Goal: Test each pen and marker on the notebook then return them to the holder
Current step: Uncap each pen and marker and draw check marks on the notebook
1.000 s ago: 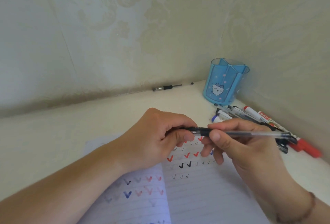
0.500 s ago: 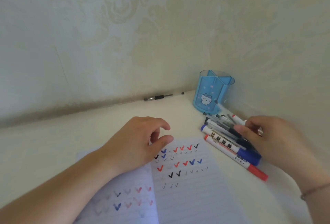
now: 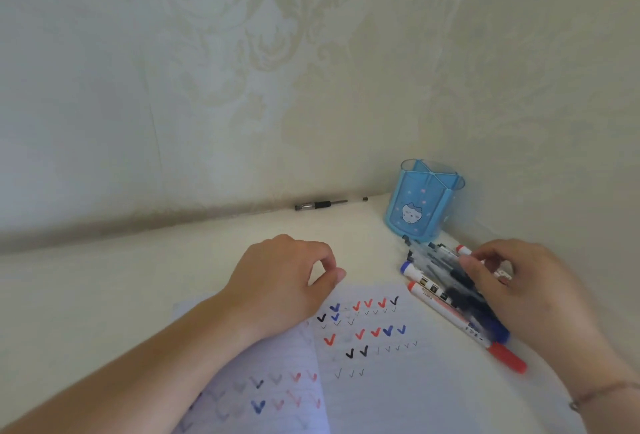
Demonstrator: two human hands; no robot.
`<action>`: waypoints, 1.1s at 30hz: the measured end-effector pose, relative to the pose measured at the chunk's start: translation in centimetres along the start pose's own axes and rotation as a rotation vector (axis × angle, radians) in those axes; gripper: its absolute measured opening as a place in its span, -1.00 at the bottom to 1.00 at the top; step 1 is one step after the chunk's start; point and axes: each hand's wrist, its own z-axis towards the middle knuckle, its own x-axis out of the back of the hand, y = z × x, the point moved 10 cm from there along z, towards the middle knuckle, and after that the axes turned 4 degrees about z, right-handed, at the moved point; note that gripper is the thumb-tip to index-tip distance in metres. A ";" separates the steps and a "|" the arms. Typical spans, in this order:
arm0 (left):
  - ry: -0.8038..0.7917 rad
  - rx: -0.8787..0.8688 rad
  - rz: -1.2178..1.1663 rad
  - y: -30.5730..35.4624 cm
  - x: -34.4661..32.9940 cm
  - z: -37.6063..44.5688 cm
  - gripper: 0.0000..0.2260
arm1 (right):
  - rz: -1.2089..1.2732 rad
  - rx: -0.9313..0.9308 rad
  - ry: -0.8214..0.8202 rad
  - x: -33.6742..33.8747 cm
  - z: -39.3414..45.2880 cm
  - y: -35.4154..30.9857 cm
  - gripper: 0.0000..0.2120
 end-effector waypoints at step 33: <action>0.373 -0.164 0.041 0.9 3.7 0.0 -0.72 | 0.253 0.693 0.156 -0.7 0.4 -17.5 -0.89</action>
